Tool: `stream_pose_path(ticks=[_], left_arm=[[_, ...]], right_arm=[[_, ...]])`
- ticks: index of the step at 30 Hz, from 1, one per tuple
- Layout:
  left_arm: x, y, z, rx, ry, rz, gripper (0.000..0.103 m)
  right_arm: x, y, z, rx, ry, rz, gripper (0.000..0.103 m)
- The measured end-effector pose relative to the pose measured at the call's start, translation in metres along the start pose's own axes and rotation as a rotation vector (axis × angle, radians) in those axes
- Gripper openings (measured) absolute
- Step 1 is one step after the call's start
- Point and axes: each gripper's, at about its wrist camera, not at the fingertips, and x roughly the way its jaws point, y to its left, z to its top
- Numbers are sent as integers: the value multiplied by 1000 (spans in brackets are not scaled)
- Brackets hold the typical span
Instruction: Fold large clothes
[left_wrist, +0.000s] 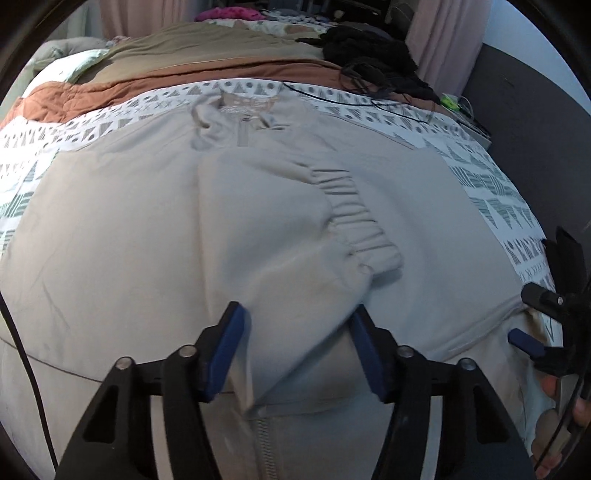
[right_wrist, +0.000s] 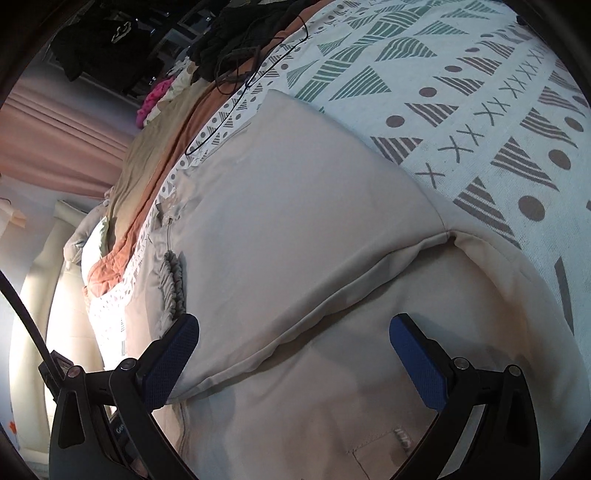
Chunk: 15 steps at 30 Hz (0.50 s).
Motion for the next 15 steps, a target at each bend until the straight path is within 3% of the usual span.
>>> stream_pose_path(ticks=[9, 15], left_arm=[[-27, 77, -2, -211, -62, 49, 58], [-33, 128, -6, -373, -61, 54, 58]], right_arm=[[4, 5, 1, -52, -45, -79, 103], [6, 14, -3, -82, -68, -139, 103]])
